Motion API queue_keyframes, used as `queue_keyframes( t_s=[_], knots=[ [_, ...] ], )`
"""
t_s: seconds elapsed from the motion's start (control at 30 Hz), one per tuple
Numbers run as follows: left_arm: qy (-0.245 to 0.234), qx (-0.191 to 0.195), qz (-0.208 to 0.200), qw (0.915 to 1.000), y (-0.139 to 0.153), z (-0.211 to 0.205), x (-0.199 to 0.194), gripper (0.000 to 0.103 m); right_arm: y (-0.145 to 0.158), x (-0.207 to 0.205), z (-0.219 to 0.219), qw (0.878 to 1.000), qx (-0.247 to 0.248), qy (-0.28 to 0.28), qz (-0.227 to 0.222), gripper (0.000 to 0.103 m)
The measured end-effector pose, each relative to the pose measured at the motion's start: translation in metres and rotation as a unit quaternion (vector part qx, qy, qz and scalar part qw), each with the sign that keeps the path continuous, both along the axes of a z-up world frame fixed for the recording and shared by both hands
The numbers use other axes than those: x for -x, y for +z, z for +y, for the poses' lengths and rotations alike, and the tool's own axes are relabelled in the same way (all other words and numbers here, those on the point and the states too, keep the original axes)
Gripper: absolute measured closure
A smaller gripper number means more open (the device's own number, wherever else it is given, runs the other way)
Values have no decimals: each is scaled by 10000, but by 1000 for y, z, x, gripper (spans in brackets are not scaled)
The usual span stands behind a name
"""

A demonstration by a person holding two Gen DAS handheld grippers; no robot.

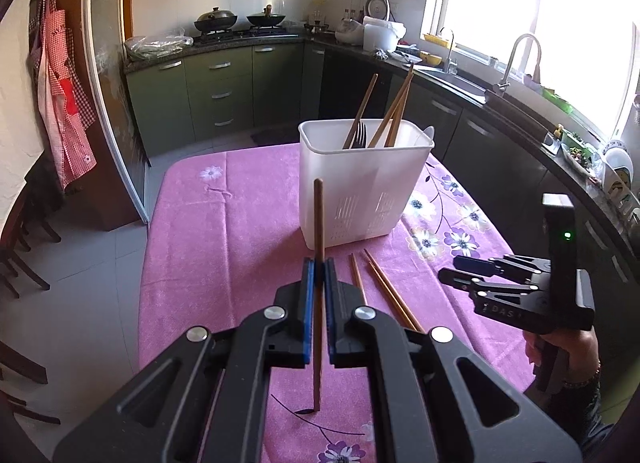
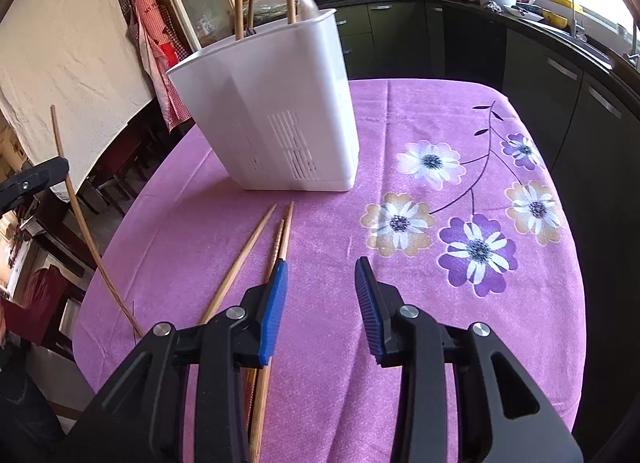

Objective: Organize utensils
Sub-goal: 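Lift the chopstick upright with the left gripper while the right gripper grasps another chopstick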

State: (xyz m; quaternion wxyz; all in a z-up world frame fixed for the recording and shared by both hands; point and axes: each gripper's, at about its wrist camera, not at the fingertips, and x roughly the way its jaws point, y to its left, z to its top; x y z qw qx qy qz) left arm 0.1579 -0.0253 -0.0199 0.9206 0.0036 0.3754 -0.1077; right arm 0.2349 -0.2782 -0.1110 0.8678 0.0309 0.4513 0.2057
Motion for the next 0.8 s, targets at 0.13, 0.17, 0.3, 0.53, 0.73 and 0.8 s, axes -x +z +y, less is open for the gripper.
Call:
queue_keyframes(
  t_s=[0.13,0.17,0.3,0.53,0.73,0.8],
  knots=[
    [21,-8,-139,9999,4,2,17,98,-10,-20,19,9995,121,193,231,68],
    [13,-5,-154,9999,4,2,20,98,-14,-25,24,9991,151,242,315,70],
    [27,-60,-242,9997,6,4,31,98,-27,-41,41,9974,386,336,503,84],
    [71,7,-314,9995,5,8,35,98,-35,-47,61,9948,644,462,637,86],
    [65,0,-324,9995,5,10,35,98,-42,-45,68,9932,860,453,638,87],
    [58,4,-325,9995,5,10,36,98,-41,-44,67,9925,938,464,625,87]
  ],
)
